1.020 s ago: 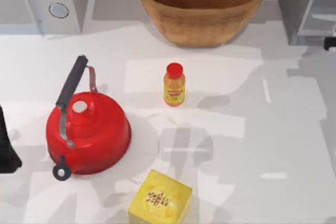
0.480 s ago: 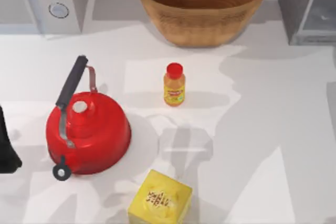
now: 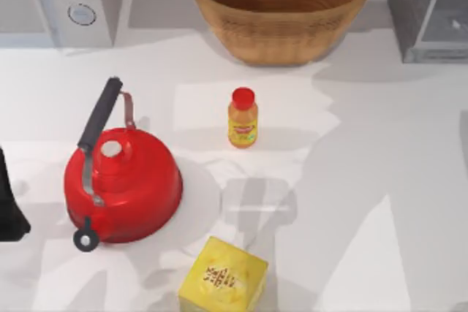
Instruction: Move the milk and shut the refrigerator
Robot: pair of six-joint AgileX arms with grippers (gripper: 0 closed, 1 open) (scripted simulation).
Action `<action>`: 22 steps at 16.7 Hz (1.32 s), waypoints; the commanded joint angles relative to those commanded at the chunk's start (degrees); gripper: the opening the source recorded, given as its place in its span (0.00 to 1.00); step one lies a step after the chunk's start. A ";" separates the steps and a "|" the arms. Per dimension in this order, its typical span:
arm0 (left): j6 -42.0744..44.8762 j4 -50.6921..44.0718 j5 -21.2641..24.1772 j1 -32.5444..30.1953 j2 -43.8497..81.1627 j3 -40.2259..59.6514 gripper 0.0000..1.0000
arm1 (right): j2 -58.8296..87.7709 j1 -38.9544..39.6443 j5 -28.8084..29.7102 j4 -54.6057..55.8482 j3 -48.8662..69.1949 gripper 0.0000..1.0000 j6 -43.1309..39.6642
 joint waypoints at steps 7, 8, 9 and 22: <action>0.00 0.00 0.00 0.00 0.00 0.00 1.00 | 0.00 0.00 0.00 0.00 0.00 0.00 0.00; 0.00 0.00 0.00 0.00 0.00 0.00 1.00 | 0.00 0.00 0.00 0.00 0.00 0.00 0.00; 0.00 0.00 0.00 0.00 0.00 0.00 1.00 | 0.00 0.00 0.00 0.00 0.00 0.08 0.00; 0.00 0.00 0.00 0.00 0.00 0.00 1.00 | 0.00 0.00 0.00 0.00 0.00 1.00 0.00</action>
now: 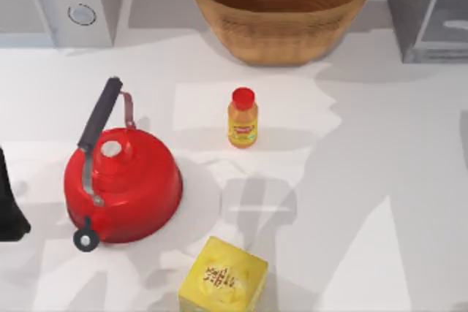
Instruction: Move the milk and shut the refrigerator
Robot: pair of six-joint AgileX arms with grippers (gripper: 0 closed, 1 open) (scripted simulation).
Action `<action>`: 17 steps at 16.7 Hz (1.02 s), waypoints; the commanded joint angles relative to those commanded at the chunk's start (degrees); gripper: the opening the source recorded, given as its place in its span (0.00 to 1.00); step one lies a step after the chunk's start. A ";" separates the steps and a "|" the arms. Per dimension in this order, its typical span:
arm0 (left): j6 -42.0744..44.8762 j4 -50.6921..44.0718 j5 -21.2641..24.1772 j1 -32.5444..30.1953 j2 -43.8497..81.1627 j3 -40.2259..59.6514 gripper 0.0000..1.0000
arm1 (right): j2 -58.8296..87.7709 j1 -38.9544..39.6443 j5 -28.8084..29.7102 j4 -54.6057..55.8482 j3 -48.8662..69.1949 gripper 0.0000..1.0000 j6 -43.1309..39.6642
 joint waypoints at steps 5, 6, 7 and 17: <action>0.00 0.00 0.00 0.00 0.00 0.00 1.00 | 0.00 0.00 0.00 0.00 0.00 1.00 0.00; 0.00 0.00 0.00 0.00 0.00 0.00 1.00 | 0.00 0.00 0.00 0.00 0.00 1.00 0.00; 0.00 0.00 0.00 0.00 0.00 0.00 1.00 | 0.00 0.00 0.00 0.00 0.00 1.00 0.00; 0.00 0.00 0.00 0.00 0.00 0.00 1.00 | -21.46 2.36 1.29 0.34 -15.53 1.00 1.22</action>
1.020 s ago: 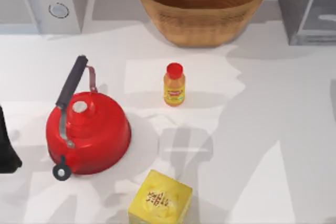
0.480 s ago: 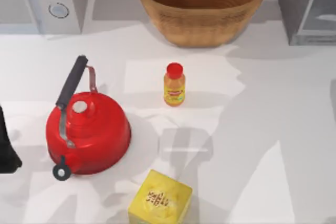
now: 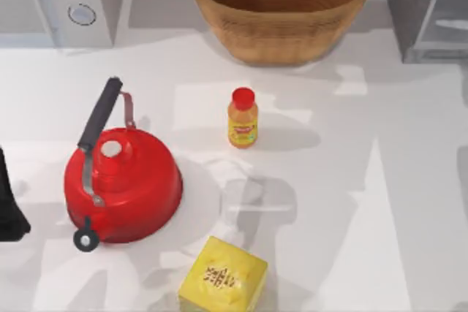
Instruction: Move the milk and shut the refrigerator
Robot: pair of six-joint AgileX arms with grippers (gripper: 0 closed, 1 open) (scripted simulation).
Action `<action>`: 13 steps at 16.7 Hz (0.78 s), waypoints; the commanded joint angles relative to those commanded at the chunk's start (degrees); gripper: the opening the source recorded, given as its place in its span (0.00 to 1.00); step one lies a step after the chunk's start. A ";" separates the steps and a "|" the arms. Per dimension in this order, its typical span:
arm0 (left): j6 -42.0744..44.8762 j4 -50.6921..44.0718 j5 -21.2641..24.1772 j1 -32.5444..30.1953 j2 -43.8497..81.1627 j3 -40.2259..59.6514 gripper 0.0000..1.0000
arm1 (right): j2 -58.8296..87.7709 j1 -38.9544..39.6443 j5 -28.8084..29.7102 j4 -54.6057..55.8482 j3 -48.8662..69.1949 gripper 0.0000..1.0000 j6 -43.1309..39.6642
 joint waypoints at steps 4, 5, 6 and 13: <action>0.00 0.00 0.00 0.00 0.00 0.00 1.00 | -24.70 1.96 1.90 -0.16 -16.96 1.00 0.40; 0.00 0.00 0.00 0.00 0.00 0.00 1.00 | -31.99 2.50 2.46 -0.25 -21.81 1.00 0.45; 0.00 0.00 0.00 0.00 0.00 0.00 1.00 | -39.41 3.06 3.02 -0.36 -26.76 1.00 0.50; 0.00 0.00 0.00 0.00 0.00 0.00 1.00 | -84.52 6.81 6.65 -0.82 -59.06 1.00 1.76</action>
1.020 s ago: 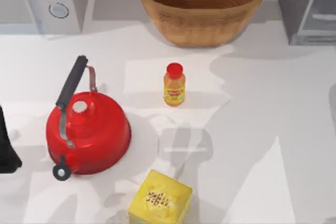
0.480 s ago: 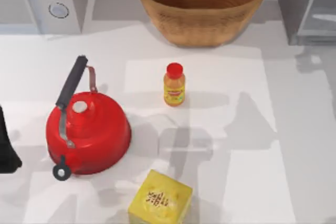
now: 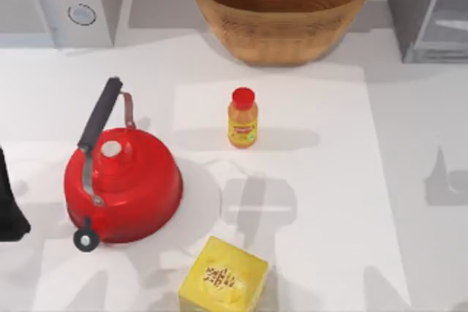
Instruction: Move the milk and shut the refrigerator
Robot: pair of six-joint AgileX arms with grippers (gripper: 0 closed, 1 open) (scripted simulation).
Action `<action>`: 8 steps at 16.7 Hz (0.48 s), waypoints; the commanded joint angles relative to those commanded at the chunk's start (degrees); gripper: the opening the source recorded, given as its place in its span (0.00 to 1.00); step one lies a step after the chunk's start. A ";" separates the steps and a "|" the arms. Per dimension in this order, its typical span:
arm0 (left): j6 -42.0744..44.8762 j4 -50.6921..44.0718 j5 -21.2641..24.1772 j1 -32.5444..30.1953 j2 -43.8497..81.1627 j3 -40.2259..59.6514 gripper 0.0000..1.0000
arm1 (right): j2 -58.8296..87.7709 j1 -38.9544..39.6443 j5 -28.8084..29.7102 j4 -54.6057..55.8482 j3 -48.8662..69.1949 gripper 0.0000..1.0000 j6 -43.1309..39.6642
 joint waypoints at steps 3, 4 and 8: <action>0.00 0.00 0.00 0.00 0.00 0.00 1.00 | -11.35 1.25 1.07 0.20 -10.09 1.00 1.14; 0.00 0.00 0.00 0.00 0.00 0.00 1.00 | -13.94 1.57 1.33 0.29 -12.53 1.00 1.52; 0.00 0.00 0.00 0.00 0.00 0.00 1.00 | -18.25 2.14 1.78 0.52 -16.59 1.00 2.29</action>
